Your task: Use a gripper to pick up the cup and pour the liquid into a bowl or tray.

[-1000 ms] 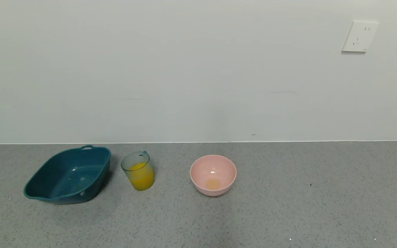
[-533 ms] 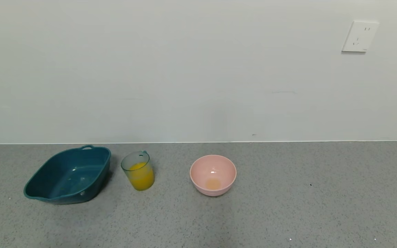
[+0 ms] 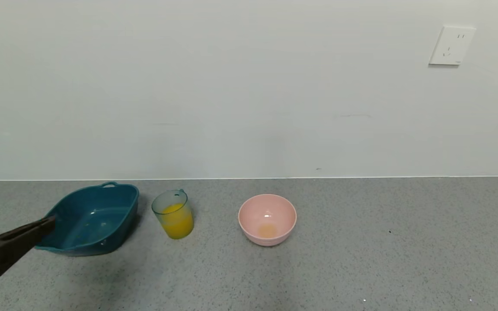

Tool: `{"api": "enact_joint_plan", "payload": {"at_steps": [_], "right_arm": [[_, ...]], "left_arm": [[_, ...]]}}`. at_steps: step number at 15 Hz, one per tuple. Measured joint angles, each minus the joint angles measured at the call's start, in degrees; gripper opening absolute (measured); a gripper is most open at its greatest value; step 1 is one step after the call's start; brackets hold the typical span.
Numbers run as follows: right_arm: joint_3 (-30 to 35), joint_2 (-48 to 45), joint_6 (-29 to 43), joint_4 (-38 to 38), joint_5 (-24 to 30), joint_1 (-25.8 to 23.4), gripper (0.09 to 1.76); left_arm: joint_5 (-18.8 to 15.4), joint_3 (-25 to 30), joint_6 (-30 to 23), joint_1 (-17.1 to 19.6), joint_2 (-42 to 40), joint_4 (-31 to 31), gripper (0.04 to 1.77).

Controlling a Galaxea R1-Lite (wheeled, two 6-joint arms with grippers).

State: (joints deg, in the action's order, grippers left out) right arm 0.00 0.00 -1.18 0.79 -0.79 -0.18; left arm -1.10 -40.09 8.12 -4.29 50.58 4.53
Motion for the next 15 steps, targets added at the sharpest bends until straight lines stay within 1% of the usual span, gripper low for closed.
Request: {"api": "enact_joint_plan", "payload": {"at_steps": [2,3,6,9,12,15], "right_arm": [[0.0,0.0,0.0,0.0,0.0,0.0,1.71],[0.0,0.0,0.0,0.0,0.0,0.0,1.71],[0.0,0.0,0.0,0.0,0.0,0.0,1.71],[0.0,0.0,0.0,0.0,0.0,0.0,1.71],[0.0,0.0,0.0,0.0,0.0,0.0,1.71],[0.0,0.0,0.0,0.0,0.0,0.0,1.71]], "left_arm": [[0.6,-0.6,0.0,-2.8,6.1,-0.3,1.72],[0.6,-0.7,0.1,-3.6,8.6,-0.4,1.72],[0.7,-0.4,-0.4,-4.8,17.1,-1.9,1.72],[0.7,1.6,-1.1,-5.2,24.4,-6.0,1.72],[0.8,4.4,-3.5,-6.2,29.8,-10.5,1.72],[0.9,7.1,-4.7,-6.5,34.8,-17.2,1.72]]}}
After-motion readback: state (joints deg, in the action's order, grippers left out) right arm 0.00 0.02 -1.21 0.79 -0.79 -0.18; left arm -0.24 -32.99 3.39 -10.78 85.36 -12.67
